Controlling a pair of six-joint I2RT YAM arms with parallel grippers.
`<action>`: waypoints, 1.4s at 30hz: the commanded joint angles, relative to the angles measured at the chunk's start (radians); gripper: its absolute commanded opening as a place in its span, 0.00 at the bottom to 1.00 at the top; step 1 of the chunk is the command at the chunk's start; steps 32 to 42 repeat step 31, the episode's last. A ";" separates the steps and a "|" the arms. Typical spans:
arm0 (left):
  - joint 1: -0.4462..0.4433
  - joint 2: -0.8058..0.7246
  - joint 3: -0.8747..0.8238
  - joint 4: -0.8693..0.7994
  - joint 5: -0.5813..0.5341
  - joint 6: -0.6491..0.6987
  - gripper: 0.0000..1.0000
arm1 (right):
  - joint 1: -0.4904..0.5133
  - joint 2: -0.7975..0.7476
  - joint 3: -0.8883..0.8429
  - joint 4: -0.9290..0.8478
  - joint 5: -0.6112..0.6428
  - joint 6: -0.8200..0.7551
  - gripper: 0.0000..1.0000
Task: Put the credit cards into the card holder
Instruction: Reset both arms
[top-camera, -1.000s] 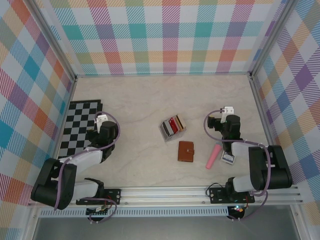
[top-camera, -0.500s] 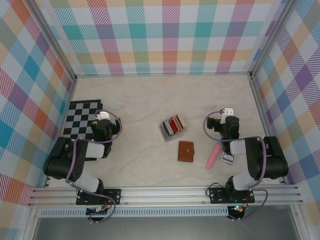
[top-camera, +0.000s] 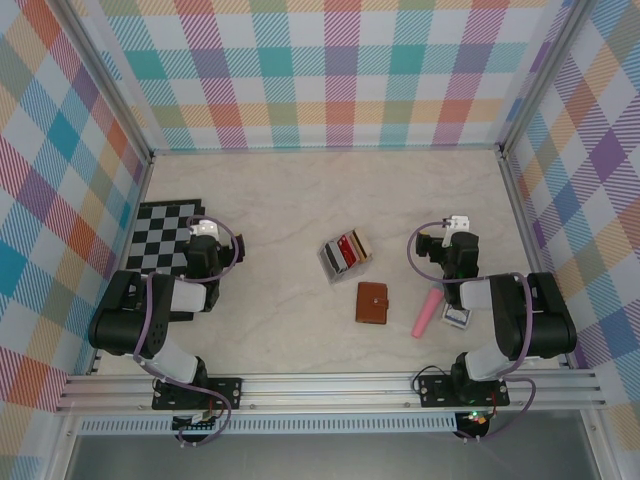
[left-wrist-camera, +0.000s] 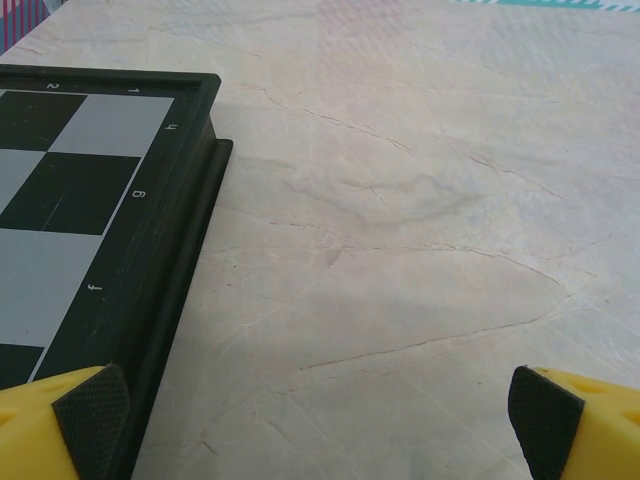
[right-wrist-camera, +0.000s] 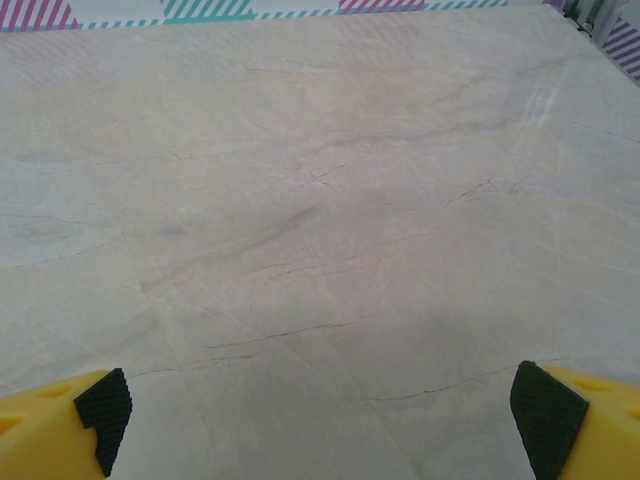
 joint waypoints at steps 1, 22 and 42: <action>0.013 -0.006 0.014 0.020 0.018 -0.004 1.00 | -0.005 -0.001 0.022 0.034 0.004 0.020 1.00; 0.012 -0.006 0.014 0.020 0.018 -0.003 1.00 | -0.005 -0.001 0.024 0.032 0.001 0.019 1.00; 0.013 -0.006 0.014 0.020 0.018 -0.004 1.00 | -0.008 -0.002 0.025 0.029 -0.007 0.018 1.00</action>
